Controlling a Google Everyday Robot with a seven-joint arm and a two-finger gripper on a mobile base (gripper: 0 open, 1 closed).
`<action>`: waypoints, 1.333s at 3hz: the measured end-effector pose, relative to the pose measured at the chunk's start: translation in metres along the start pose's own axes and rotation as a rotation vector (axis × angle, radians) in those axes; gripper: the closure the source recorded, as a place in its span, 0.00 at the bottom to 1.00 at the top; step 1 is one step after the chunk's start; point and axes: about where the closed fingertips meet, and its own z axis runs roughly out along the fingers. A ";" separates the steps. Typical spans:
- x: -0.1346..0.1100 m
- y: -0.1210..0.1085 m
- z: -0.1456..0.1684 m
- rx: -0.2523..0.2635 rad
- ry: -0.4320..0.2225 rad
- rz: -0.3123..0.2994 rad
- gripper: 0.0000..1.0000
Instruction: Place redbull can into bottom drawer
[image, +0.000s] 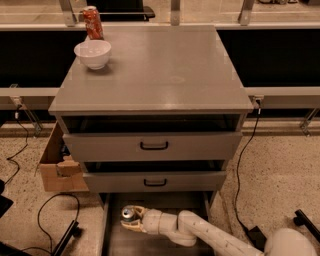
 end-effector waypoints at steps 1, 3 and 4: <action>0.043 -0.003 0.016 -0.062 0.005 -0.029 1.00; 0.113 -0.001 0.035 -0.045 -0.031 0.058 1.00; 0.117 -0.004 0.035 -0.037 -0.029 0.059 0.81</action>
Offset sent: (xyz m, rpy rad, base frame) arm 0.0190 0.0210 -0.1388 0.0426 0.0420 0.0523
